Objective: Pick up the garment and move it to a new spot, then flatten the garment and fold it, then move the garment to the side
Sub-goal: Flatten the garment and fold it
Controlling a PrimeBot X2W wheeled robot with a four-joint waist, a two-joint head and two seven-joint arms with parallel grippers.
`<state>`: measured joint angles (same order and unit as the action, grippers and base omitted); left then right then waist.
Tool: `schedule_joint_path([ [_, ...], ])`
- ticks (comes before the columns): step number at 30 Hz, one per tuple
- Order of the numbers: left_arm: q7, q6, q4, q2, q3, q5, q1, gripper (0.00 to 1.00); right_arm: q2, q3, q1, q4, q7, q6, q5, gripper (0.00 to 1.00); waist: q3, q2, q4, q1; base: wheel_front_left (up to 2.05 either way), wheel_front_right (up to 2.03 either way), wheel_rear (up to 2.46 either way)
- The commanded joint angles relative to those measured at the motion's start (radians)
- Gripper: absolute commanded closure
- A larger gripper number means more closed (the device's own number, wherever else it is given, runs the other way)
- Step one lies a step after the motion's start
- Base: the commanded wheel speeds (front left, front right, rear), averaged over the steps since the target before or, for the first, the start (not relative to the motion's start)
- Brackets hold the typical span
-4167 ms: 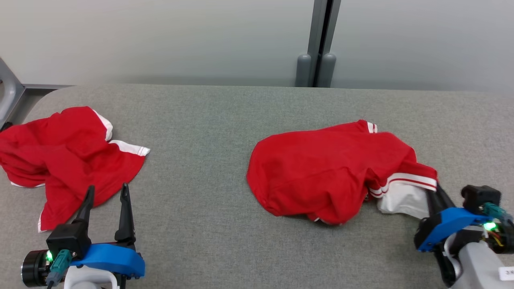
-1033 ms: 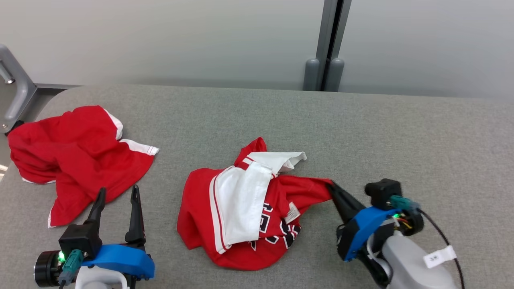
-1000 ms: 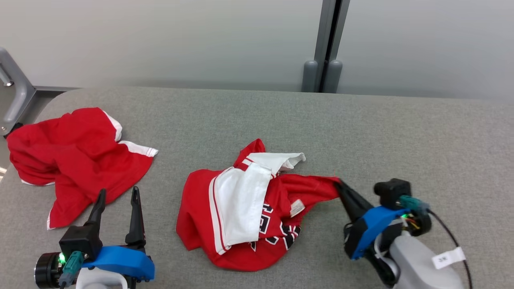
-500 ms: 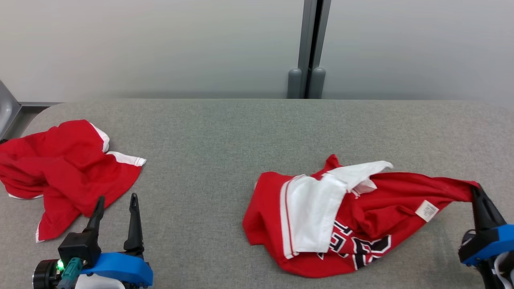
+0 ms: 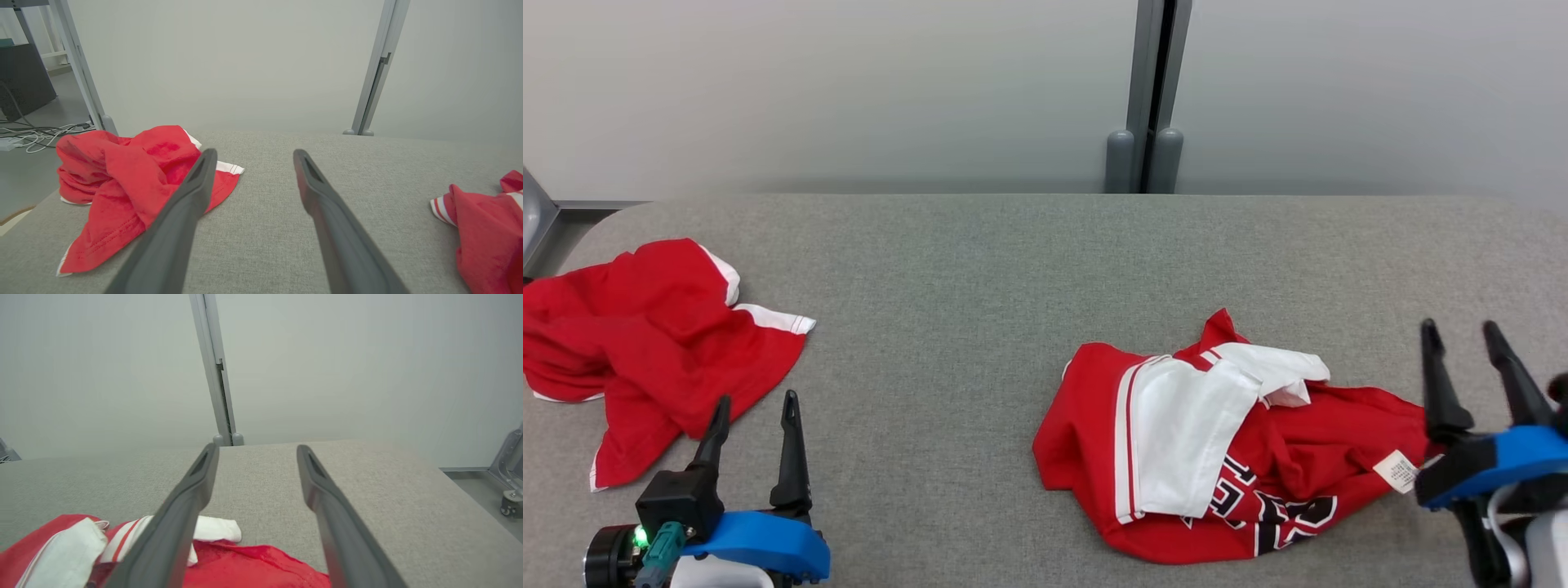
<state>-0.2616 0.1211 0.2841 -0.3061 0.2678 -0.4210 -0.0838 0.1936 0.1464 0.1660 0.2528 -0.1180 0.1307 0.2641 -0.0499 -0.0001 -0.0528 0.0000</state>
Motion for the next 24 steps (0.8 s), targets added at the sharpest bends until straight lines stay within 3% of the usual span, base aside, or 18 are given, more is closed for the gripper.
schedule_joint_path([
  [1,-0.005,-0.002,-0.002,-0.002,-0.004,0.001,-0.008,0.00,-0.009,-0.013,0.017,-0.010,0.009,0.000,-0.005,0.00,-0.002,0.0001,-0.001,0.0000,0.00,0.00,0.00],
  [5,-0.004,-0.002,-0.005,-0.001,-0.004,0.004,-0.018,0.00,-0.041,-0.129,0.054,-0.055,0.072,0.000,0.006,0.00,-0.015,0.0001,-0.008,0.0000,0.00,0.00,0.00],
  [10,-0.005,-0.004,-0.006,0.007,0.004,0.008,-0.030,0.00,-0.041,-0.277,0.099,-0.014,0.133,0.000,0.025,0.00,-0.035,0.0001,-0.026,0.0000,0.00,0.00,0.00],
  [17,-0.004,-0.006,-0.001,0.017,0.008,0.013,-0.049,0.00,-0.003,-0.347,0.111,0.122,0.159,0.000,0.021,0.00,-0.058,0.0001,-0.062,0.0000,0.00,0.00,0.00],
  [20,-0.005,-0.006,-0.001,0.019,0.001,0.014,-0.046,0.00,-0.018,-0.369,0.096,0.162,0.159,0.000,0.051,0.00,-0.063,0.0001,-0.065,0.0000,0.00,0.00,0.00],
  [21,-0.005,-0.007,-0.001,0.020,0.000,0.014,-0.044,0.00,-0.017,-0.382,0.094,0.170,0.164,0.000,0.062,0.15,-0.064,0.0001,-0.066,0.0000,0.00,0.00,0.00],
  [22,-0.005,-0.007,-0.001,0.020,-0.002,0.015,-0.044,0.00,-0.015,-0.395,0.098,0.168,0.154,0.000,0.071,0.78,-0.064,0.0001,-0.066,0.0000,0.00,0.00,0.00],
  [23,-0.004,-0.007,-0.001,0.021,-0.005,0.015,-0.043,0.00,-0.012,-0.404,0.103,0.166,0.144,0.000,0.081,1.00,-0.065,0.0001,-0.064,0.0000,0.00,0.00,0.00],
  [24,-0.005,-0.007,0.000,0.021,-0.007,0.015,-0.040,0.00,-0.009,-0.416,0.107,0.164,0.131,0.000,0.085,1.00,-0.063,0.0001,-0.062,0.0000,0.00,0.00,0.00],
])
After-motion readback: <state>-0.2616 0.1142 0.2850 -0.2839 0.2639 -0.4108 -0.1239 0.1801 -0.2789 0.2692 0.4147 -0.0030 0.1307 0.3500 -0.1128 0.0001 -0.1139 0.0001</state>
